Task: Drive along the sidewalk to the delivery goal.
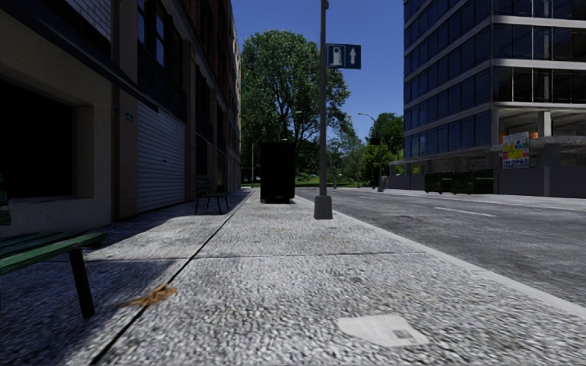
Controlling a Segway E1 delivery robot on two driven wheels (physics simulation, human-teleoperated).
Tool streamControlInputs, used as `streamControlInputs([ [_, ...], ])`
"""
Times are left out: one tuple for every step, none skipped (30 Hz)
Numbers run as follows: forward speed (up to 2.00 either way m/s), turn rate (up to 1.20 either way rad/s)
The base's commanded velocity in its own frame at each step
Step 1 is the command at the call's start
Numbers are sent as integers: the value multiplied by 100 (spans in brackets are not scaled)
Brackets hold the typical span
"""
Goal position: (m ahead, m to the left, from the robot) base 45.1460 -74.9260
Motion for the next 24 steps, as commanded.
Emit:
streamControlInputs([
  [200,18],
  [200,19],
  [200,19],
  [200,19],
  [200,19],
  [200,19],
  [200,19],
  [200,19],
  [200,19],
  [200,19],
  [200,19],
  [200,19],
  [200,19],
  [200,19],
  [200,19],
  [200,19],
  [200,19],
  [200,19],
  [200,19],
  [200,19],
  [200,19],
  [200,19],
  [200,19],
  [200,19],
])
